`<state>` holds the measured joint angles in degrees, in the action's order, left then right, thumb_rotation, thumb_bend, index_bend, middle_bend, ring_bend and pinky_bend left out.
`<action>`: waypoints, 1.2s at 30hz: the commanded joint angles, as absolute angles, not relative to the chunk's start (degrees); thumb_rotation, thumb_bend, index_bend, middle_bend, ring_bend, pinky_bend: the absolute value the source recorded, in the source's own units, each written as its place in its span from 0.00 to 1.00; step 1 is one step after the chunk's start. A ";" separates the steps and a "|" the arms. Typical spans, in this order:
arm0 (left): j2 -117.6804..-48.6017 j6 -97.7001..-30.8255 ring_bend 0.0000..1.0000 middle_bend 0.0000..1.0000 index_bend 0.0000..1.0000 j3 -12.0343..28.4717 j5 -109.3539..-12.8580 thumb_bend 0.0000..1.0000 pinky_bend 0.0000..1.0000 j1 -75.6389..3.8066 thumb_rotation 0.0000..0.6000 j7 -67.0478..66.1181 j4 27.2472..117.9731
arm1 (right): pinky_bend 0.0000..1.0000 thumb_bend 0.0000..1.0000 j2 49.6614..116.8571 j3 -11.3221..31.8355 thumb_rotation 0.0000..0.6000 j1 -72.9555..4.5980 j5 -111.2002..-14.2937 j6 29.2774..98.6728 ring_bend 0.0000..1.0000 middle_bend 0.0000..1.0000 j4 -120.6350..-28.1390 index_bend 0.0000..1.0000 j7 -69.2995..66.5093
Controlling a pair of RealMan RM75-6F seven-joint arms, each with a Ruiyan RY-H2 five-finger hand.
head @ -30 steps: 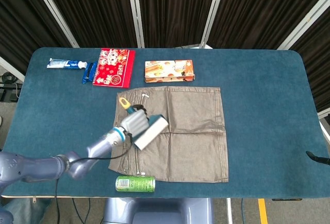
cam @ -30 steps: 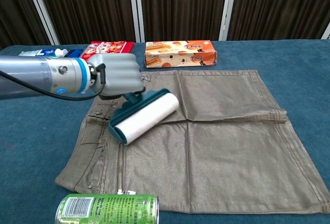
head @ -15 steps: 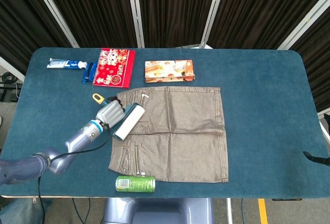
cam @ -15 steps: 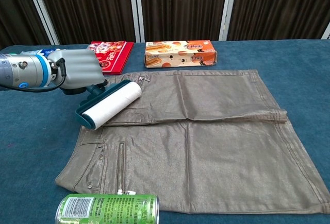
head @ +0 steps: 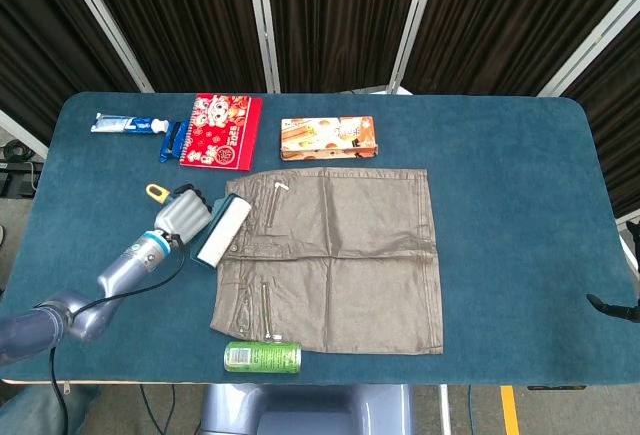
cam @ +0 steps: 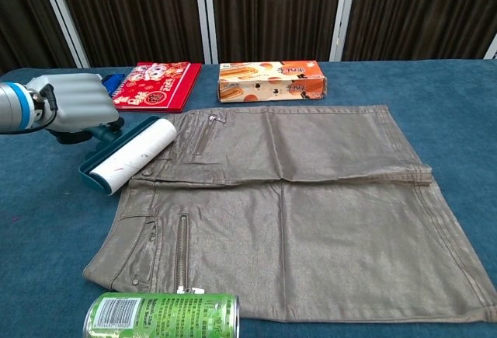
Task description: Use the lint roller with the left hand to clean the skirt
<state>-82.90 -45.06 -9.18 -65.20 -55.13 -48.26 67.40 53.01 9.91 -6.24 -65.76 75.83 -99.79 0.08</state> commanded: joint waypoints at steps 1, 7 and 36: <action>-81.17 -46.92 0.36 0.46 0.61 -8.14 -66.07 0.82 0.42 -52.84 1.00 -43.93 66.98 | 0.00 0.00 52.97 9.79 1.00 -6.20 -66.12 76.05 0.00 0.00 -100.11 0.00 0.28; -79.45 -47.79 0.36 0.46 0.61 -8.56 -66.81 0.82 0.42 -49.58 1.00 -39.72 65.84 | 0.00 0.00 52.97 9.38 1.00 -6.00 -67.38 76.70 0.00 0.00 -100.77 0.00 0.60; -64.71 -68.38 0.00 0.00 0.00 3.17 -63.71 0.00 0.00 -29.27 1.00 -8.91 90.39 | 0.00 0.00 50.69 7.61 1.00 -3.76 -74.38 81.24 0.00 0.00 -104.83 0.00 -1.21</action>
